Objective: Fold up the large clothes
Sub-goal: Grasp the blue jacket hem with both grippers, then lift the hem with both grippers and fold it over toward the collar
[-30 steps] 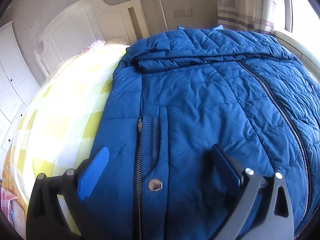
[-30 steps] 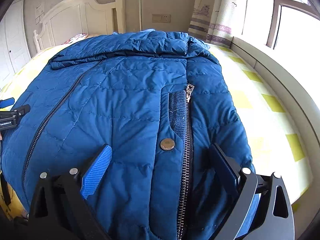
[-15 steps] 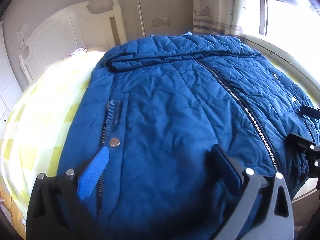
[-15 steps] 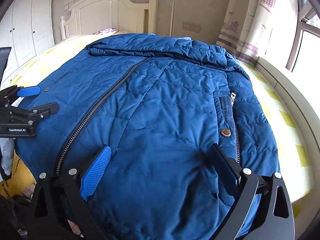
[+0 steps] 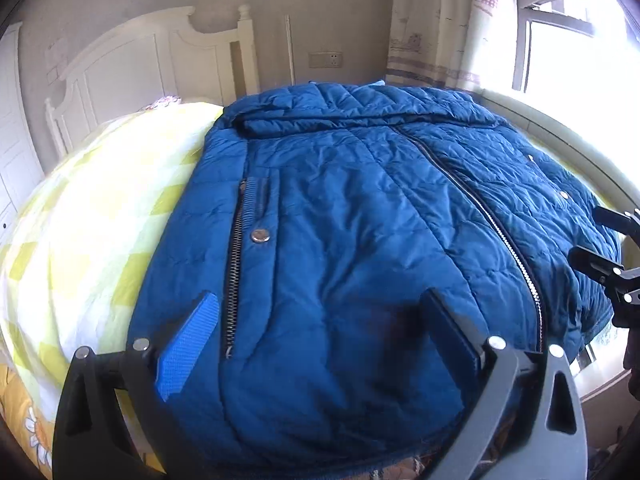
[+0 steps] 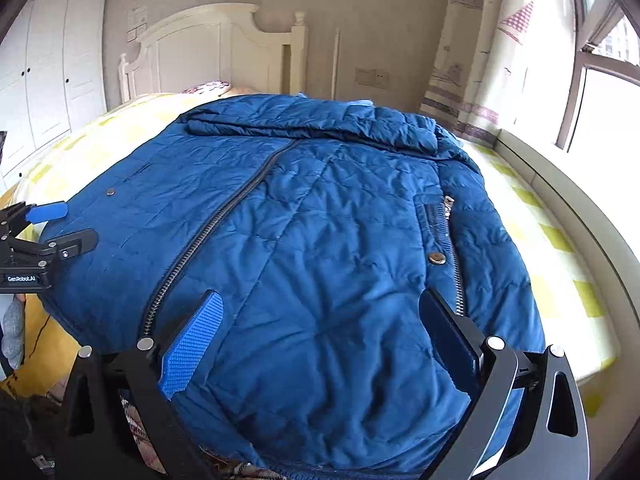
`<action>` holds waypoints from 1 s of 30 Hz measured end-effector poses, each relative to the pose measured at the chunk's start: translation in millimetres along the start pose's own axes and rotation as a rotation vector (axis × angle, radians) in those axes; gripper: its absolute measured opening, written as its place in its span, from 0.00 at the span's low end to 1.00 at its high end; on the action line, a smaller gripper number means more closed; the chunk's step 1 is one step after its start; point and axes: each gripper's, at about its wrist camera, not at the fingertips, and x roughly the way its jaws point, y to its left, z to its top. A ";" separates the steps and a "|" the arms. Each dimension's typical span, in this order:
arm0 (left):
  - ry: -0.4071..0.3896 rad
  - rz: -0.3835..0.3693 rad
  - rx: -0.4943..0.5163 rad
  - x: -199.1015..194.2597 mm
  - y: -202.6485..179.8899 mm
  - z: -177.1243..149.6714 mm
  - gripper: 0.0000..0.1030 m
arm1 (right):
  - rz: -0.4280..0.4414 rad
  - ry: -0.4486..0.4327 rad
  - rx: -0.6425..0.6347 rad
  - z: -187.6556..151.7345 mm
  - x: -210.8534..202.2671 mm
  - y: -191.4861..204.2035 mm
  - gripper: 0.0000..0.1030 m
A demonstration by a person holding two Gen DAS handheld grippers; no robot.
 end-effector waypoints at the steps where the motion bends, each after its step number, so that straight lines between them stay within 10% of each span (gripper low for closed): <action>1: 0.006 0.026 0.043 4.3 -9.7 -4.3 0.97 | 0.006 0.028 -0.038 -3.3 8.8 8.8 0.92; 5: 0.007 0.005 0.012 9.1 -1.8 -8.9 0.98 | 0.087 0.016 0.033 -14.3 16.5 -6.0 0.92; 17: 0.009 0.022 -0.113 -20.8 74.0 -56.4 0.98 | -0.047 0.018 0.141 -44.7 -8.8 -63.5 0.93; 22: 0.007 -0.131 -0.258 -39.6 106.2 -77.5 0.98 | -0.029 -0.019 0.166 -47.6 -32.1 -77.2 0.92; 30: 0.010 -0.501 -0.530 -16.8 149.5 -107.7 0.92 | 0.264 -0.134 0.587 -124.4 -38.6 -173.5 0.82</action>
